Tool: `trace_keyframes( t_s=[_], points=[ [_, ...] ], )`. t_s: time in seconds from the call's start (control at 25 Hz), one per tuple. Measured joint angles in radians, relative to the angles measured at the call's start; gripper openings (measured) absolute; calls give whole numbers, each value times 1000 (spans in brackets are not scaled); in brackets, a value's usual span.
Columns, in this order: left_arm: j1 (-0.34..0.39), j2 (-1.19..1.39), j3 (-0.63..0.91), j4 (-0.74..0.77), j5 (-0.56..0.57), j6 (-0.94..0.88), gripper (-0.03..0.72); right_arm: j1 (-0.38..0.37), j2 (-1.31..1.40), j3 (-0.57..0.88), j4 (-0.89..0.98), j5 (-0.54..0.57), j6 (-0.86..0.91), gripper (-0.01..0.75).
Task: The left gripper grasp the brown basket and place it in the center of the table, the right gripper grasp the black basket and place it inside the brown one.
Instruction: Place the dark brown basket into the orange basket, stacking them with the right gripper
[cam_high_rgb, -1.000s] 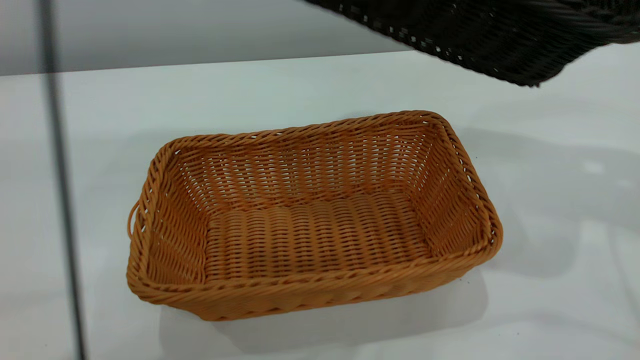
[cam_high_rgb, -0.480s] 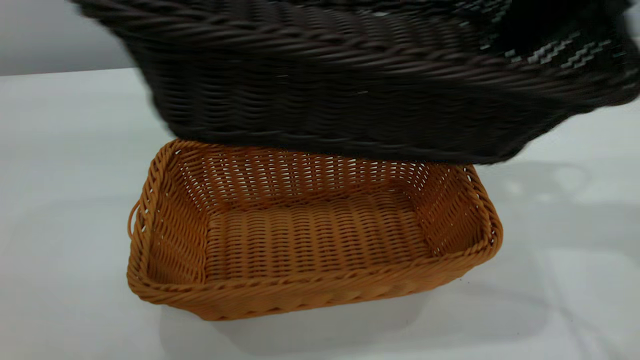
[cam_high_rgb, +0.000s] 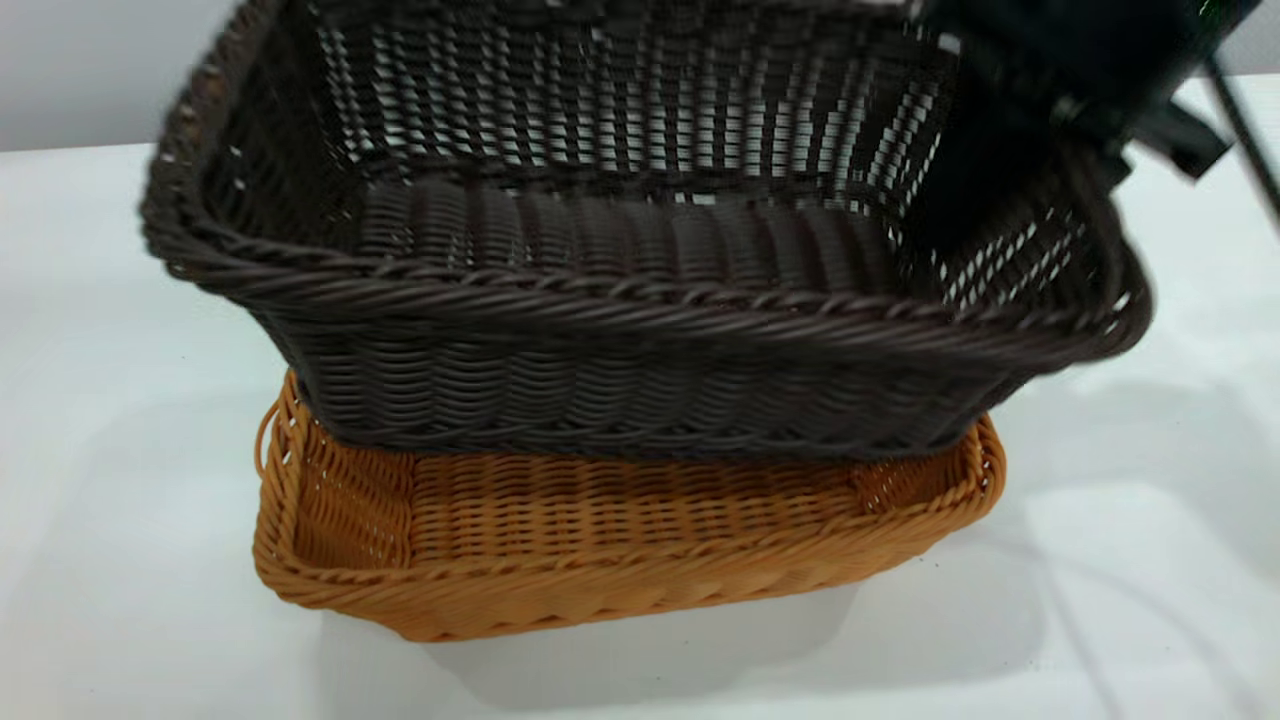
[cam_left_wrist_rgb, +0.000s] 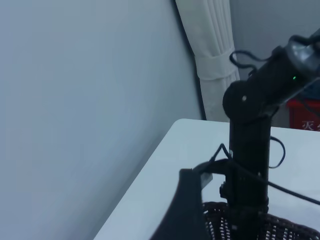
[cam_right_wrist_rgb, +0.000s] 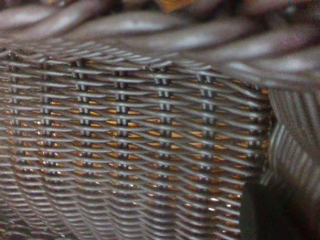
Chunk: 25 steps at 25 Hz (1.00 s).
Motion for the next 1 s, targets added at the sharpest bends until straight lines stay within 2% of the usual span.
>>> trace_keyframes(
  t_s=[0.28,1.0],
  points=[
    [0,0,0,1,-3,2,594,8,40,0,-1,-42,1,123],
    [0,1,0,4,-3,2,594,8,103,-1,-7,-49,-7,123]
  ],
)
